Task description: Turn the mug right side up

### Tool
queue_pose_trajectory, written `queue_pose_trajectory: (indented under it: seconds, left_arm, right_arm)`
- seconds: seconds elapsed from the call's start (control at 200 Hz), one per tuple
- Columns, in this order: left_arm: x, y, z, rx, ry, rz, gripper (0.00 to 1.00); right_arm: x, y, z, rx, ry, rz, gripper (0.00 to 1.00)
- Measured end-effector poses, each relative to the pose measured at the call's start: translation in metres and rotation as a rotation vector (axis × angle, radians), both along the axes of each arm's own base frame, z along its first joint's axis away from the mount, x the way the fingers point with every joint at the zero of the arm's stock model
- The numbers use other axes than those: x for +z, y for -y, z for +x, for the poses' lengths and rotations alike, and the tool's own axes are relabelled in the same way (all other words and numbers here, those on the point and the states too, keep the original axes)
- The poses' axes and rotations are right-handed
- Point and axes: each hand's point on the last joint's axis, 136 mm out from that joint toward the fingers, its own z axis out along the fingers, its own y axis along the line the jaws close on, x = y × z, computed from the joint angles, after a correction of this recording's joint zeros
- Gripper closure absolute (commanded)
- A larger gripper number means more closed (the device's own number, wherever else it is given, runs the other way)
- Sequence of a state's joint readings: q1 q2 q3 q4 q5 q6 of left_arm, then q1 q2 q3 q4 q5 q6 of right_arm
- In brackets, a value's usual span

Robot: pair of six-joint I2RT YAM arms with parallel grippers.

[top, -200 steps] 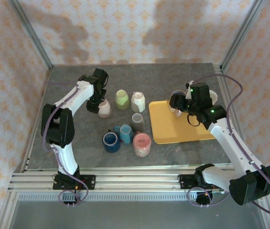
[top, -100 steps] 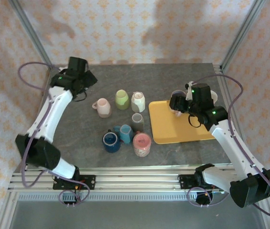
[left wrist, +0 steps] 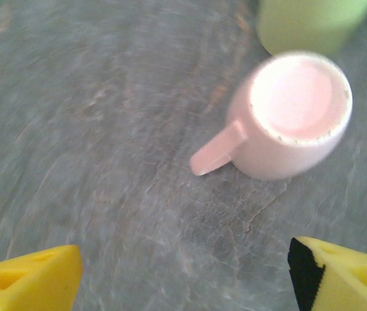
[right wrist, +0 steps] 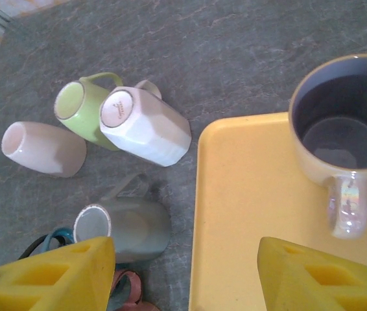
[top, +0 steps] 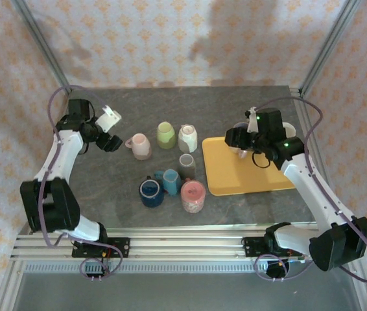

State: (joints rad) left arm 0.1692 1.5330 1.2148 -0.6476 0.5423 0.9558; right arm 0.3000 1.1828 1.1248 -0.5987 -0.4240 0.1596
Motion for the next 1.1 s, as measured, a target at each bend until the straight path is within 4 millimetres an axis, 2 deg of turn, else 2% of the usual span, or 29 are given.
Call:
queue_pose_trajectory:
  seconds: [0.075,0.17,0.365,0.591,0.791,0.886,0.971,1.036,1.101]
  left_arm:
    - [-0.02,0.005,0.003,-0.138,-0.01,0.03,0.14]
    - [-0.032,0.006,0.008,-0.261,-0.015,0.071,0.15]
    - [-0.041,0.002,0.017,-0.397,0.014,0.138,0.17]
    - [-0.055,0.003,0.023,-0.512,0.021,0.175,0.23]
    - [-0.058,0.002,0.041,-0.571,0.032,0.192,0.3]
    - [-0.059,0.008,0.049,-0.609,0.032,0.197,0.38]
    - [-0.063,0.017,0.055,-0.648,0.025,0.198,0.41]
    - [-0.068,0.023,0.055,-0.675,0.01,0.196,0.46]
    - [-0.072,0.028,0.053,-0.699,-0.01,0.193,0.46]
  right_arm:
    - [0.003,-0.002,0.002,0.01,0.002,0.0,0.41]
    - [0.002,-0.002,0.001,0.015,-0.004,-0.001,0.41]
    - [-0.001,-0.005,0.0,0.027,-0.018,0.006,0.41]
    - [-0.02,-0.016,0.0,0.079,-0.099,0.02,0.41]
    - [-0.014,-0.024,0.0,0.116,-0.109,0.052,0.41]
    - [-0.012,-0.025,-0.001,0.123,-0.109,0.059,0.41]
    - [-0.012,-0.025,-0.001,0.122,-0.112,0.058,0.41]
    - [-0.013,-0.025,-0.002,0.122,-0.116,0.057,0.41]
    - [-0.013,-0.025,-0.002,0.122,-0.117,0.057,0.41]
